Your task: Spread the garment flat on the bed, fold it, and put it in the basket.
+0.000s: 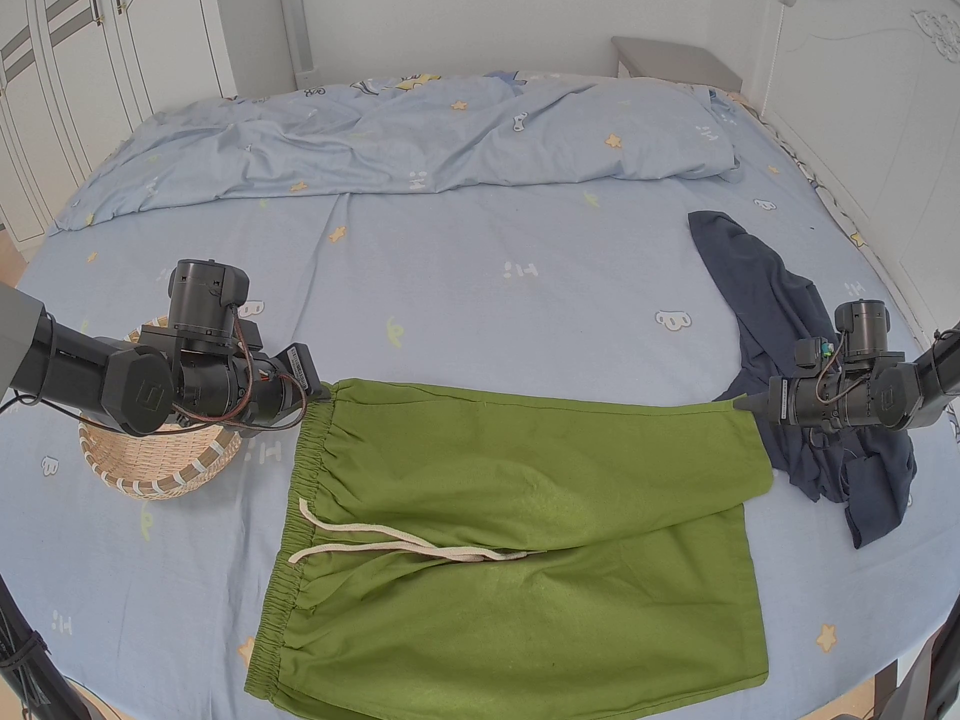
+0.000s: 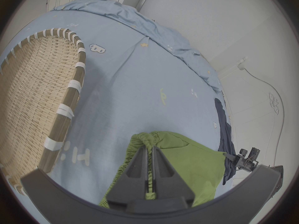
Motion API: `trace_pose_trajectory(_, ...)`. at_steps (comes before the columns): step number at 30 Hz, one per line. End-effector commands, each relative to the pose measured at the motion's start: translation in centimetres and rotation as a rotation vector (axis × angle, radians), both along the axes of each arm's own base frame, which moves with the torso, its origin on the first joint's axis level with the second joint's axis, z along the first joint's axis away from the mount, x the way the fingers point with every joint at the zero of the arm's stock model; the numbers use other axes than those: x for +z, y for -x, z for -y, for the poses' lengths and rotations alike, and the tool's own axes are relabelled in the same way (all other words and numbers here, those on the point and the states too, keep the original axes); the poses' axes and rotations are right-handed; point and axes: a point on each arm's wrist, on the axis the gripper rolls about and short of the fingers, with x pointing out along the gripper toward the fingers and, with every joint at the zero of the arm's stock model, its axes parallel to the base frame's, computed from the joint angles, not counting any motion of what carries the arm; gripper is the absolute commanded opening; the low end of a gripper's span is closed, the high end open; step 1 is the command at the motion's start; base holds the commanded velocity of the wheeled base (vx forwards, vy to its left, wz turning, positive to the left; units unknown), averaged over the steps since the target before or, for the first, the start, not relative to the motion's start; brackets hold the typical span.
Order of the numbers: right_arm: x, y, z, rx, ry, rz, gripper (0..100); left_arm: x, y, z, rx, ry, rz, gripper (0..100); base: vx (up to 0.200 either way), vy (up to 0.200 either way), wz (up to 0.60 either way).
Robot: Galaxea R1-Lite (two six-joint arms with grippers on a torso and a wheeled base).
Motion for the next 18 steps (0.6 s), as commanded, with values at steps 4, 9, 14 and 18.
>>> trace_pose_trajectory(4, 3.6, 2.0, -0.6, 0.003, 0.002, 0.087, 0, 0.3, 0.1, -0.1, 0.003, 0.001, 0.011, 0, 0.0, 0.0, 0.0)
trace_pose_trajectory(9, 5.1, 1.6, -1.7, 0.015, -0.011, 0.124, 0, 0.6, 0.0, -0.6, 0.018, 0.003, 0.022, 0, 0.0, 0.0, 0.0)
trace_pose_trajectory(14, 7.7, 0.3, -3.8, 0.008, -0.015, 0.194, 0, 1.0, -0.5, -1.9, 0.054, 0.007, 0.055, 0, 0.0, 0.0, 0.0)
trace_pose_trajectory(18, 9.2, -0.3, -5.2, 0.023, -0.012, 0.237, 0, 1.2, -0.8, -2.6, 0.077, 0.012, 0.081, 0, 0.0, 0.0, 0.0)
